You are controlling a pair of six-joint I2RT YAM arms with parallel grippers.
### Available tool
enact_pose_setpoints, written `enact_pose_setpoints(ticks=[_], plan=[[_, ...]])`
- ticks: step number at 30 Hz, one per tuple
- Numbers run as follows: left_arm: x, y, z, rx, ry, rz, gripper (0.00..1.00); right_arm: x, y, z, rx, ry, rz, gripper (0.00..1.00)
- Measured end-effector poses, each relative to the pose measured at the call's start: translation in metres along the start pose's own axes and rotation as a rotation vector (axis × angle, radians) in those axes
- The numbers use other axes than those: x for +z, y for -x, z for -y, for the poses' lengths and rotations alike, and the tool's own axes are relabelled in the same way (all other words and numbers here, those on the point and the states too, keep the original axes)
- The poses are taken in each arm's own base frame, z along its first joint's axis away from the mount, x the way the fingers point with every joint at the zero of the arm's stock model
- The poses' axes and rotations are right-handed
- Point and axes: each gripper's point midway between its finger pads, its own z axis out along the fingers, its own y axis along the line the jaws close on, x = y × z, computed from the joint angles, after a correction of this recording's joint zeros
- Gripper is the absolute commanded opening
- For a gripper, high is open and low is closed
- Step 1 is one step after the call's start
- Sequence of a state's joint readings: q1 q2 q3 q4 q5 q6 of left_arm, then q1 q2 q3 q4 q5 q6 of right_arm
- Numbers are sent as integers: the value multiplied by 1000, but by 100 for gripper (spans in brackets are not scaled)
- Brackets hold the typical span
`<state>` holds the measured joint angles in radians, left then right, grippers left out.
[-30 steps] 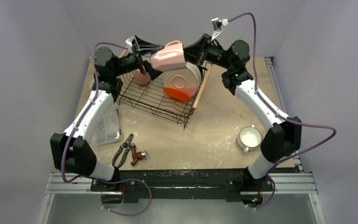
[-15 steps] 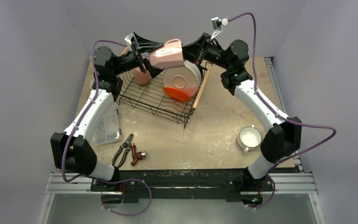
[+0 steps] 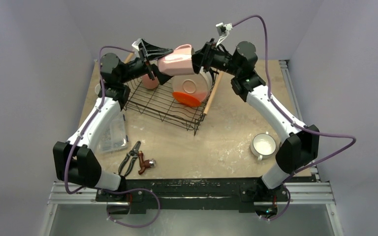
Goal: Load the mixed dishes into the dish rack
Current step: Turn the cup upside down in the dish rack.
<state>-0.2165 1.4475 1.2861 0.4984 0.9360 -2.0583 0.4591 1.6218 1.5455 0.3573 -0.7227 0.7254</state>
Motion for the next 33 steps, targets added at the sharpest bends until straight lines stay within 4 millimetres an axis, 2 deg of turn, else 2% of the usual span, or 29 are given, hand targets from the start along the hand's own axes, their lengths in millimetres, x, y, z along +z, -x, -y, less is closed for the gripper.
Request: enact_pose_setpoints(ticks=[4, 7, 11, 14, 16, 19, 22, 25, 28, 31, 33], plan=[[-9, -2, -6, 4, 19, 26, 0, -9, -12, 13, 31, -86, -53, 97], [-19, 2, -7, 48, 44, 69, 0, -27, -12, 19, 45, -143, -69, 99], [-33, 13, -15, 104, 132, 147, 0, -66, 11, 23, 30, -234, -45, 99], [-42, 25, -26, 154, 262, 234, 0, -101, 31, 29, 4, -367, -2, 99], [-48, 36, -32, 231, 384, 313, 0, -123, 37, 36, -13, -481, 13, 99], [-60, 56, -31, 408, 558, 452, 0, -149, 37, 45, -44, -639, -5, 99], [-78, 77, -37, 540, 723, 578, 0, -173, 24, 54, -65, -765, -67, 99], [-99, 100, -59, 561, 906, 669, 0, -191, 7, 58, -60, -839, -118, 99], [-117, 129, -91, 553, 1107, 733, 0, -206, -10, 54, -45, -870, -159, 99], [-130, 157, -127, 542, 1296, 760, 0, -213, -17, 48, -45, -879, -175, 99], [-132, 165, -139, 549, 1352, 762, 0, -216, -18, 47, -49, -886, -174, 99]])
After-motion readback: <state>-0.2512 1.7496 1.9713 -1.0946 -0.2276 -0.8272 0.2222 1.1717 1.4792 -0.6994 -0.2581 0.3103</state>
